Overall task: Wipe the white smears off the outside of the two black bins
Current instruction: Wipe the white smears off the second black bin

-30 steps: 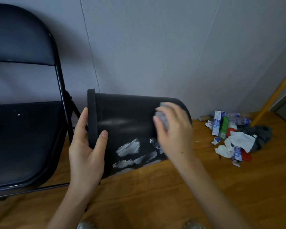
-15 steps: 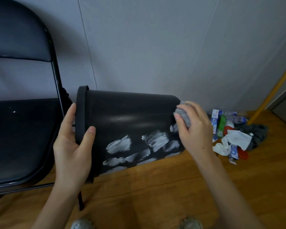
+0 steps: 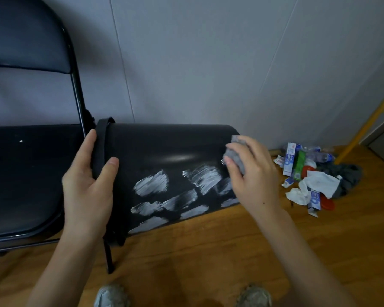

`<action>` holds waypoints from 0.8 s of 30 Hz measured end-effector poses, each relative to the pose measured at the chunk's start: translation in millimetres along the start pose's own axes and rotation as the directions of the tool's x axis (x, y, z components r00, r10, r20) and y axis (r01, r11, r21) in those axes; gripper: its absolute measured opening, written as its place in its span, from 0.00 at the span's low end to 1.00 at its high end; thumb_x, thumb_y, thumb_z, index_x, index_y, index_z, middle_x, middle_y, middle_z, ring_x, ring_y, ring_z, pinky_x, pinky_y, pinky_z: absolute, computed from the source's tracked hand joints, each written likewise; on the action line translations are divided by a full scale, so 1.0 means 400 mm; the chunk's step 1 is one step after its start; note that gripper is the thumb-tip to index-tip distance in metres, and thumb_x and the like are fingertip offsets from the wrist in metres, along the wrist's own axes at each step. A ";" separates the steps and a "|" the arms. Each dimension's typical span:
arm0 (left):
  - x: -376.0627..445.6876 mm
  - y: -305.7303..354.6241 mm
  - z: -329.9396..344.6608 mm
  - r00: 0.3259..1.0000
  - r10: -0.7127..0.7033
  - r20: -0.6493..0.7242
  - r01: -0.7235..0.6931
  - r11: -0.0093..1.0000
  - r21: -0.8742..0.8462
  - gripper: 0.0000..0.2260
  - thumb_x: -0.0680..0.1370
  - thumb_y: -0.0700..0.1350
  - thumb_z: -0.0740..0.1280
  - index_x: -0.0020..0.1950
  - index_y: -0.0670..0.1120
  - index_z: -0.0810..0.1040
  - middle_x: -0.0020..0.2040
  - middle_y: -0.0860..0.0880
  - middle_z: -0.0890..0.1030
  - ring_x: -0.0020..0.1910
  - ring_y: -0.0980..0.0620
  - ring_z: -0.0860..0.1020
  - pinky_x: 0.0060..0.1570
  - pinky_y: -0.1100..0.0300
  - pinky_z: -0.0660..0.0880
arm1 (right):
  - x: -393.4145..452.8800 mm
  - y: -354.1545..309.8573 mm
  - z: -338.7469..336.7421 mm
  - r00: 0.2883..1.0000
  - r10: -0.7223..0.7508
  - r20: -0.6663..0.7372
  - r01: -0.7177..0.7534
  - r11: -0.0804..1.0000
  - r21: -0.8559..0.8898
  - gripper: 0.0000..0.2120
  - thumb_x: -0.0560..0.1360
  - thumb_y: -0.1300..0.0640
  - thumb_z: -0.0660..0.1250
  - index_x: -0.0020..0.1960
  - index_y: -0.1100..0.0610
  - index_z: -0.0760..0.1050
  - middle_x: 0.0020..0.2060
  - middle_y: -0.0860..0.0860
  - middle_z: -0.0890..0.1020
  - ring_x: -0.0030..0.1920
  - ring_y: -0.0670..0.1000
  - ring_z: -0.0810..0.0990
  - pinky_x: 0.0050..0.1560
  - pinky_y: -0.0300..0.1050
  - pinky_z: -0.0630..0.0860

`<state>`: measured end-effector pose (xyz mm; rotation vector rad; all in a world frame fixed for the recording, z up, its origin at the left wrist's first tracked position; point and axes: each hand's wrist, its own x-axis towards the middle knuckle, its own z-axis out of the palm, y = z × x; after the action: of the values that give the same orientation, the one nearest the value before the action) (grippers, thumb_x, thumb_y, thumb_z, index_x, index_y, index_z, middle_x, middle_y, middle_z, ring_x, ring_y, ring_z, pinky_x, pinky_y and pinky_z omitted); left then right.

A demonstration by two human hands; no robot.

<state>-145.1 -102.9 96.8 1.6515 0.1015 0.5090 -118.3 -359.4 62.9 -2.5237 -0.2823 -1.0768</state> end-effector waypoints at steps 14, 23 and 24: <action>-0.008 0.012 -0.003 0.998 -0.043 0.035 0.044 0.998 -0.041 0.25 0.80 0.38 0.62 0.76 0.51 0.62 0.53 0.68 0.72 0.55 0.73 0.73 0.55 0.66 0.76 | -0.023 -0.008 0.003 0.979 -0.197 0.054 0.194 0.979 0.060 0.11 0.75 0.58 0.67 0.54 0.61 0.81 0.54 0.57 0.81 0.56 0.50 0.75 0.53 0.40 0.75; 0.010 -0.001 -0.021 0.998 -0.056 -0.022 0.055 0.997 -0.057 0.25 0.79 0.39 0.64 0.75 0.52 0.64 0.51 0.68 0.74 0.51 0.73 0.76 0.45 0.74 0.75 | -0.036 -0.017 0.003 0.984 -0.177 0.003 0.176 0.983 0.049 0.10 0.74 0.60 0.68 0.53 0.62 0.82 0.54 0.57 0.82 0.56 0.50 0.74 0.55 0.32 0.69; 0.008 0.000 -0.021 0.998 -0.054 -0.020 0.053 0.997 -0.048 0.25 0.79 0.39 0.64 0.75 0.52 0.64 0.52 0.68 0.74 0.52 0.73 0.75 0.46 0.74 0.75 | -0.038 -0.006 0.000 0.986 -0.167 0.004 0.167 0.985 0.042 0.10 0.74 0.60 0.69 0.53 0.62 0.82 0.53 0.58 0.82 0.56 0.49 0.74 0.55 0.31 0.68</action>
<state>-145.5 -93.9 98.1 1.5936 0.1480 0.4842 -129.5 -357.7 52.7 -2.5033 -0.5207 -1.1112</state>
